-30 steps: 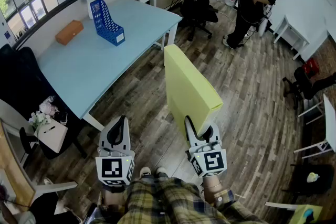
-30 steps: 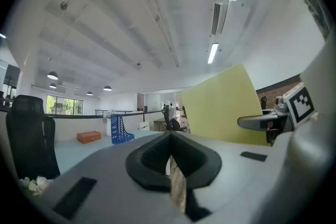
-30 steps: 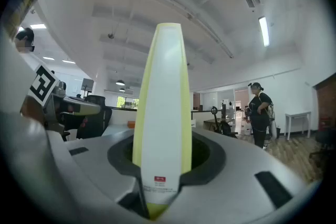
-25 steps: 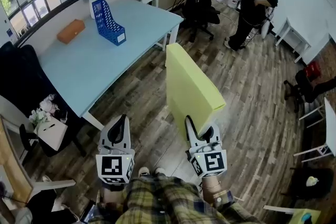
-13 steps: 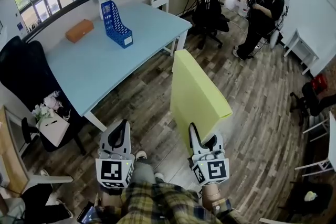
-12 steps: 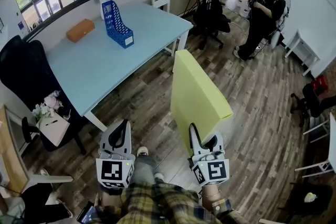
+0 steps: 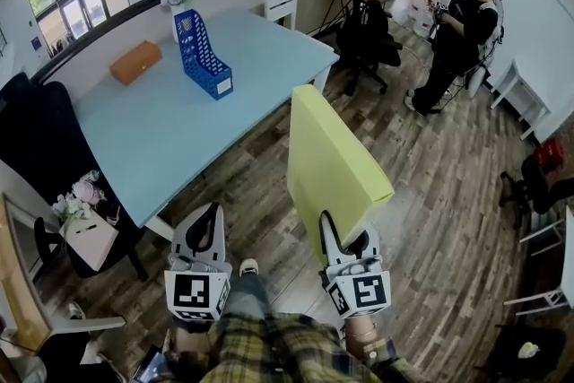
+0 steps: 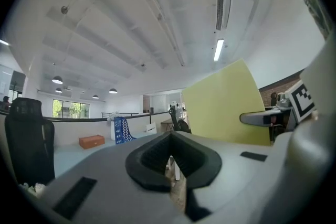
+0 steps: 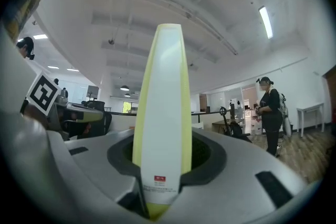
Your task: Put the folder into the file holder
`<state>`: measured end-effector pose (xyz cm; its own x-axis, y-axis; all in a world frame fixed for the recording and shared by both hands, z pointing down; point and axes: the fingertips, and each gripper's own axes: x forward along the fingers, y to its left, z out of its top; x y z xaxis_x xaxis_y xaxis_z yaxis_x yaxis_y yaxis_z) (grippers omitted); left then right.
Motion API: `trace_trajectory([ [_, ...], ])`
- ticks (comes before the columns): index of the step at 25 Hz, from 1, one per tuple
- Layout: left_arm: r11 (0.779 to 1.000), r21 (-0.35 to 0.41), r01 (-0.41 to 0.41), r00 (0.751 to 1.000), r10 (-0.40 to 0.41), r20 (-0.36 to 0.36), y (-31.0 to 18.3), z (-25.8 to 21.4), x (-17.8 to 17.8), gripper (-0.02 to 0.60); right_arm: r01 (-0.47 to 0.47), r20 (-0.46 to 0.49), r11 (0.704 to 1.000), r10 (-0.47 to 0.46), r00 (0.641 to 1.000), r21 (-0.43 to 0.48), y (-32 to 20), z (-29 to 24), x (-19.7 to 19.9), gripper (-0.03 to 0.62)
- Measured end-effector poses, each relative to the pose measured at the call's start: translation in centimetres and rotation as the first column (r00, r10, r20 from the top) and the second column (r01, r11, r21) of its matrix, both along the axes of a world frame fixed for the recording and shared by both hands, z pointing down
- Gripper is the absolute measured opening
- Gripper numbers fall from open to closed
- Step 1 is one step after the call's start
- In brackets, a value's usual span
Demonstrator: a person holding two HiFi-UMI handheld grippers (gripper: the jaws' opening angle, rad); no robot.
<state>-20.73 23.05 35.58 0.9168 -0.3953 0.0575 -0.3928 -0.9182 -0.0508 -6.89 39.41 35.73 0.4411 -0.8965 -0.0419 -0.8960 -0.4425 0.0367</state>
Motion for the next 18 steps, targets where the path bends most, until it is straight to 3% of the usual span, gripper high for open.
trace_trajectory([
  [9,1.000,0.009,-0.008,1.000,0.008,0.007,-10.1,-0.5,5.3,-0.009,0.009,0.005,1.000,-0.009,1.000,-0.011,-10.6,-0.2,5.3,0.153],
  [18,1.000,-0.015,-0.018,1.000,0.018,0.005,-17.9,0.6,7.6,-0.009,-0.017,0.002,0.999,0.017,1.000,-0.038,-17.3,-0.2,8.0,0.153],
])
